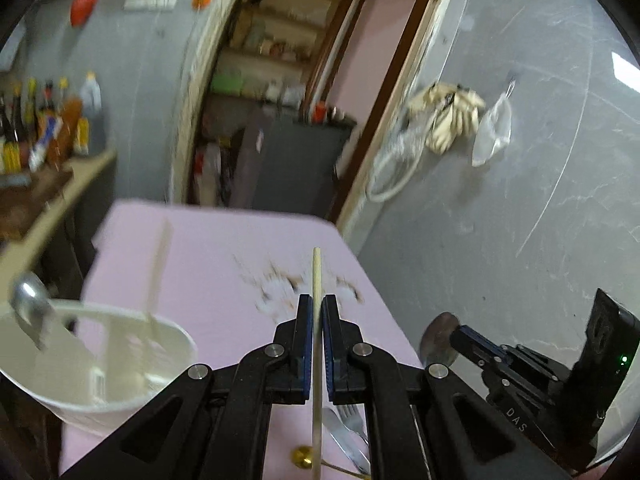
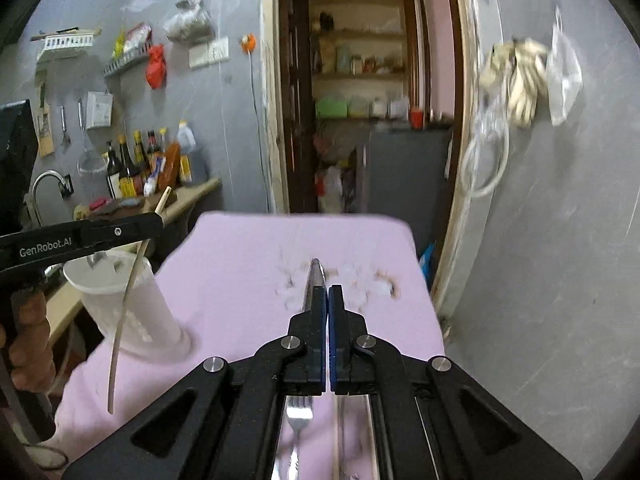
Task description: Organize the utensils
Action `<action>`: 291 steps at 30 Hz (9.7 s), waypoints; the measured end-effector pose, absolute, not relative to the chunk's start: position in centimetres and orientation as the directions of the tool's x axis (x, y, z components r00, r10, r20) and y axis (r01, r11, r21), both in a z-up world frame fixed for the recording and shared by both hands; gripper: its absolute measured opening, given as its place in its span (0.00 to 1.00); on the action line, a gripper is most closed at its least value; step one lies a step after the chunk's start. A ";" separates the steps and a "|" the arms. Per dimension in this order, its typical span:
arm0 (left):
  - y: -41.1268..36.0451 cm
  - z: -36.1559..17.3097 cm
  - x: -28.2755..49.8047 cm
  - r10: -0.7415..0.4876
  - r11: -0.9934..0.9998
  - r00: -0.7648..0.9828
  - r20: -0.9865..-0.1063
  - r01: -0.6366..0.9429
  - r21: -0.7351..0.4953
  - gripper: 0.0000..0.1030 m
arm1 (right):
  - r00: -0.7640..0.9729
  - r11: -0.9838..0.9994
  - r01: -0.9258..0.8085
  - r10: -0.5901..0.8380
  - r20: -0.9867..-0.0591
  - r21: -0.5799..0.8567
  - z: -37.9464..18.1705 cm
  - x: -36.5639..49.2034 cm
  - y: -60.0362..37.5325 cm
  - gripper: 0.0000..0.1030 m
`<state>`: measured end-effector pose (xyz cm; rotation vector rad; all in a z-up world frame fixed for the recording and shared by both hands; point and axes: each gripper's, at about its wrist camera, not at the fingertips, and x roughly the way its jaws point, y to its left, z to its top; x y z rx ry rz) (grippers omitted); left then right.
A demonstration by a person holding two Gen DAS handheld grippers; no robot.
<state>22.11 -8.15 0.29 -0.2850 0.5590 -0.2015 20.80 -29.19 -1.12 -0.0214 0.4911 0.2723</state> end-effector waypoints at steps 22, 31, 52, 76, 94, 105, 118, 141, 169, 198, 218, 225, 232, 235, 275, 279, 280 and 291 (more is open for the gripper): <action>10.6 6.8 19.3 0.061 0.918 0.973 -0.225 -0.143 -0.371 0.05 | 0.941 0.952 -0.292 0.270 -0.202 -0.090 6.3 21.9 -10.5 0.01; 13.5 3.7 20.7 0.096 0.909 0.965 -0.242 -0.184 -0.374 0.05 | 0.928 0.951 -0.286 0.245 -0.280 -0.116 2.5 22.1 -8.6 0.01; 12.0 0.2 19.8 0.014 0.953 0.928 -0.373 -0.125 -0.276 0.08 | 0.882 0.937 -0.345 0.300 -0.364 -0.064 0.2 21.0 -9.3 0.02; 2.1 2.9 14.9 -0.007 0.982 0.944 -0.330 -0.056 -0.182 0.99 | 0.949 0.986 -0.156 0.165 -0.269 0.057 4.2 16.2 -23.4 0.98; -7.7 0.5 14.3 -0.014 0.987 0.916 -0.402 -0.053 -0.153 0.99 | 0.910 0.993 -0.112 0.115 -0.399 0.031 0.2 17.3 -33.6 0.99; -11.4 -5.4 15.6 0.007 0.966 0.813 -0.582 -0.155 -0.206 0.99 | 0.848 0.981 -0.192 0.173 -0.501 0.014 -5.0 20.8 -36.7 0.99; -13.2 -10.4 16.4 -0.027 0.931 0.681 -0.732 -0.250 -0.267 0.88 | 0.712 0.956 -0.279 0.271 -0.647 0.093 -11.8 24.7 -37.7 0.81; -17.7 -14.9 20.5 -0.105 0.940 0.481 -0.870 -0.238 -0.245 0.19 | 0.598 0.919 -0.360 0.362 -0.715 0.163 -15.5 25.9 -37.5 0.32; -15.8 -14.9 25.8 -0.163 0.953 0.447 -0.880 -0.160 -0.258 0.08 | 0.486 0.907 -0.390 0.349 -0.801 0.158 -17.3 31.5 -32.4 0.24; -12.6 -8.1 21.6 -0.245 0.937 0.663 -0.708 -0.024 -0.347 0.03 | 0.678 0.828 -0.335 0.544 -0.495 0.450 -7.5 26.5 -36.3 0.04; -0.6 4.9 18.6 -0.110 0.953 0.911 -0.397 -0.016 -0.302 0.03 | 0.767 0.737 -0.548 0.631 -0.115 0.396 3.2 24.2 -22.0 0.04; 5.4 6.3 18.4 -0.052 0.937 0.947 -0.318 -0.064 -0.342 0.03 | 0.768 0.658 -0.570 0.640 0.034 0.493 4.2 25.3 -17.2 0.04; 10.5 5.1 18.7 0.023 0.908 0.962 -0.273 -0.134 -0.398 0.03 | 0.806 0.660 -0.517 0.590 0.049 0.545 1.5 26.9 -13.0 0.04; 11.4 4.1 18.9 0.045 0.908 0.960 -0.278 -0.156 -0.388 0.03 | 0.831 0.666 -0.472 0.554 0.041 0.577 -0.3 27.4 -12.2 0.04; 10.2 -0.6 18.2 0.009 0.964 0.931 -0.366 -0.105 -0.245 0.03 | 0.898 0.848 -0.298 0.404 -0.172 0.438 -3.4 25.0 -11.3 0.22; 10.1 -0.3 17.8 -0.011 0.968 0.922 -0.388 -0.087 -0.234 0.08 | 0.896 0.849 -0.302 0.408 -0.176 0.434 -2.9 24.0 -12.4 0.34; 10.0 -0.2 17.7 -0.014 0.969 0.921 -0.390 -0.084 -0.233 0.18 | 0.896 0.852 -0.305 0.408 -0.175 0.427 -2.6 23.7 -12.7 0.34; 8.3 1.9 16.5 -0.015 0.960 0.925 -0.381 -0.094 -0.265 0.65 | 0.926 0.911 -0.268 0.333 -0.177 0.313 2.1 20.1 -17.3 0.78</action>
